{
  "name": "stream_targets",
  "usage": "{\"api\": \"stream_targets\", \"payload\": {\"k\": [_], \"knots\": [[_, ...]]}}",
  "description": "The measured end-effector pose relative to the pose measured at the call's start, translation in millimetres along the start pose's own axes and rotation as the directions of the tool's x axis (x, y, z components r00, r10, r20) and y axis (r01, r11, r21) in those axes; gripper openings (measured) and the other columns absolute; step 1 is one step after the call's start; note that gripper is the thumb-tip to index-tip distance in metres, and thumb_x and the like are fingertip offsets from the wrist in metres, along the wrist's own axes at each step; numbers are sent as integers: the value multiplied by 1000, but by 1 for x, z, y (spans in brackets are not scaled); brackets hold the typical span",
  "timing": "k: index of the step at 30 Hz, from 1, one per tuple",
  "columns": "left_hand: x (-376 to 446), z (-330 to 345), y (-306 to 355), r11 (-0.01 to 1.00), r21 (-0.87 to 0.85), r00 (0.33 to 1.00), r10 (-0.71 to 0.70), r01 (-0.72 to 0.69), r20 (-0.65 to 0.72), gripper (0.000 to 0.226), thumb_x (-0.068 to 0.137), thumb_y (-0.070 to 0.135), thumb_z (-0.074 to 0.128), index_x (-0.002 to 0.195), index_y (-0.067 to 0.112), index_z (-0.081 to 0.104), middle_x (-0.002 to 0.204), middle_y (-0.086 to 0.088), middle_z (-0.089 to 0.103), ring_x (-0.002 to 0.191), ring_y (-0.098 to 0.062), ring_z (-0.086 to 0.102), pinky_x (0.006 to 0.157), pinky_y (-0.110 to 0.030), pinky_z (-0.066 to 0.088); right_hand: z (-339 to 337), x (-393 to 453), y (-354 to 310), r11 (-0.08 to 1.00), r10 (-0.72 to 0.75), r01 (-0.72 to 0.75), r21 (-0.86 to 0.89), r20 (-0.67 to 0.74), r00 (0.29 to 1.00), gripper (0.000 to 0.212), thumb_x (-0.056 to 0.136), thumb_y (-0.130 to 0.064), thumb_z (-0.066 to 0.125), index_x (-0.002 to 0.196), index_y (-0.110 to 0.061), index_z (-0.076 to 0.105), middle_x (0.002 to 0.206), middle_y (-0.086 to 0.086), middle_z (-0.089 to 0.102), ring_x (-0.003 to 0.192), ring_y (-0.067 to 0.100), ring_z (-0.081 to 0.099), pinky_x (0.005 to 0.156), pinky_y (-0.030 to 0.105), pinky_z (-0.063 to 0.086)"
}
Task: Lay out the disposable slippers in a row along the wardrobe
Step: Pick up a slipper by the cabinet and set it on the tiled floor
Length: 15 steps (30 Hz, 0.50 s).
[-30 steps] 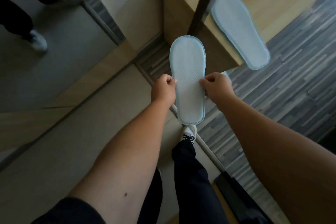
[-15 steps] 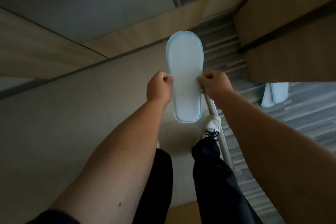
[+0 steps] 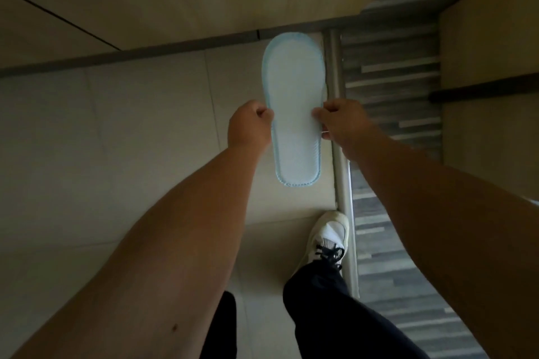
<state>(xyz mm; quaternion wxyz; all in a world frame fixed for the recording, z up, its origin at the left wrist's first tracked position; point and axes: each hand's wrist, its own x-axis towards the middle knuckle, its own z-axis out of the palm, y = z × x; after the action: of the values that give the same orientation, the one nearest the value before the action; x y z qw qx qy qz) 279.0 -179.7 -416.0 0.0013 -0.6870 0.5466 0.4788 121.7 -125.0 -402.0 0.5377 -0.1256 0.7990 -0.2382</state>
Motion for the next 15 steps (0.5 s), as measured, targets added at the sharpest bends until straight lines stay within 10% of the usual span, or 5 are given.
{"api": "stream_targets", "payload": {"k": [9,15], "knots": [[32,27,15,994,103,1000,22,-24,18,29,93,29,53,107,6,62,109,-14,67,102,-30,61,78,-28,43,-3,39,3,997,-40,44,63,-71,997,17,82,-25,69,82,-10,63,99,22,70,88,34,68,84,55,56],[21,48,38,996,-77,985,65,-53,158,37,98,39,42,110,10,62,109,-11,68,102,-28,63,94,-40,50,8,31,6,921,-295,235,-311,-162,942,13,94,-25,59,87,-15,55,72,-8,52,69,11,54,60,18,43]]}}
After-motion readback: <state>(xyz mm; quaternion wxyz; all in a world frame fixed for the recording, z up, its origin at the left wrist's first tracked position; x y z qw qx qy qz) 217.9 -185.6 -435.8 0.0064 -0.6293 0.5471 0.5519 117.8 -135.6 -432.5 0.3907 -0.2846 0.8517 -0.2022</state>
